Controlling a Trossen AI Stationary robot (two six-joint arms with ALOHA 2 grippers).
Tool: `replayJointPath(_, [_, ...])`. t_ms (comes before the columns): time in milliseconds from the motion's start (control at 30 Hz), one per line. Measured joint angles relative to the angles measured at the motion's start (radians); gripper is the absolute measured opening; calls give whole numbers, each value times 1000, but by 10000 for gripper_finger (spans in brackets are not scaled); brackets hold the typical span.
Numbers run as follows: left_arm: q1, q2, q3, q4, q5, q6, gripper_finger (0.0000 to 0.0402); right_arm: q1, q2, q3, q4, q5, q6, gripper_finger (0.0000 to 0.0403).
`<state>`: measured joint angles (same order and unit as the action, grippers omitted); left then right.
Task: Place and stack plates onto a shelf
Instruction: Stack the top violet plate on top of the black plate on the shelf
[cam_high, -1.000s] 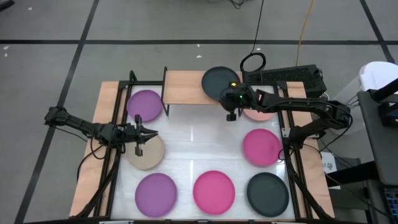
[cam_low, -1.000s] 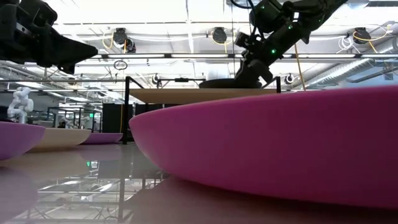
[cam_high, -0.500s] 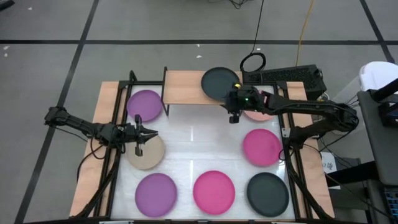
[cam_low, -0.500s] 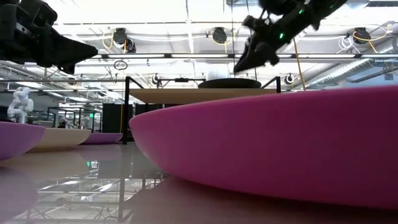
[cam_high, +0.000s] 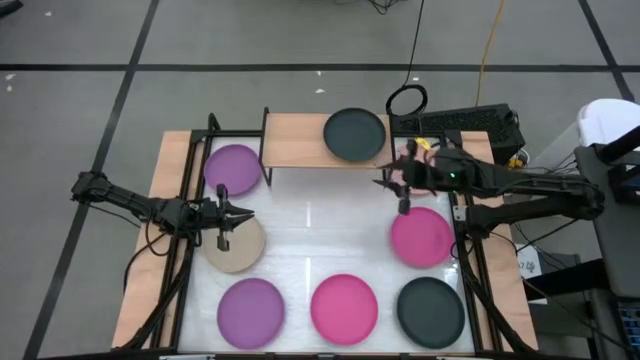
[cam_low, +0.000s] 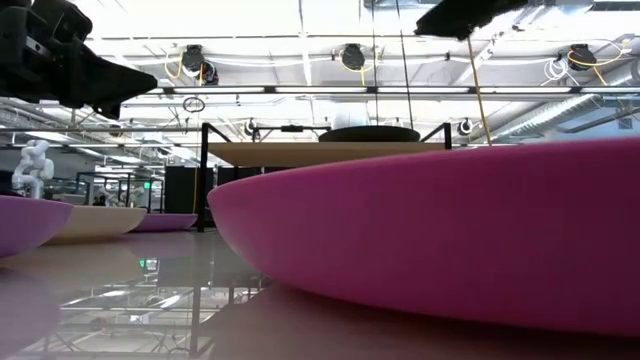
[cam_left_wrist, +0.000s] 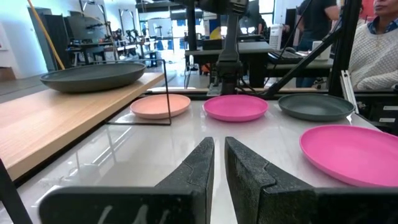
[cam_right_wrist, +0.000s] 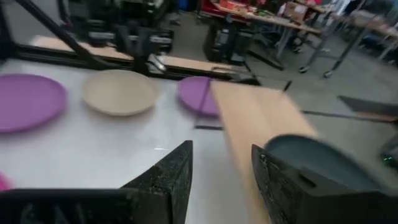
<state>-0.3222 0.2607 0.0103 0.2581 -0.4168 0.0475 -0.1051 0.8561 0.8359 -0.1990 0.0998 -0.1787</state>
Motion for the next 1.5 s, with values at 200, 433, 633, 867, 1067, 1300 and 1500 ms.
replayJointPath(200, [0, 0, 0, 0, 0, 0, 46, 73, -121, -235, 103, 0, 38, 144])
replayJointPath(433, [0, 0, 0, 0, 0, 0, 46, 90, -184, -424, 312, 2, 60, 144])
replayJointPath(633, [0, 0, 0, 12, 0, 2, 46, 90, -214, -431, 346, 2, 47, 144])
replayJointPath(867, [2, 1, 0, 77, -4, 75, 46, 90, -249, -431, 356, 1, 41, 144])
replayJointPath(1067, [2, 1, 0, 181, 7, -36, 46, 90, -263, -431, 356, 1, 43, 144])
replayJointPath(1300, [2, 0, 3, 477, 24, -44, 46, 90, -265, -431, 356, 0, 43, 144])
replayJointPath(1500, [2, 1, 1, 500, 24, 1, 46, 90, -265, -431, 354, 0, 43, 144])
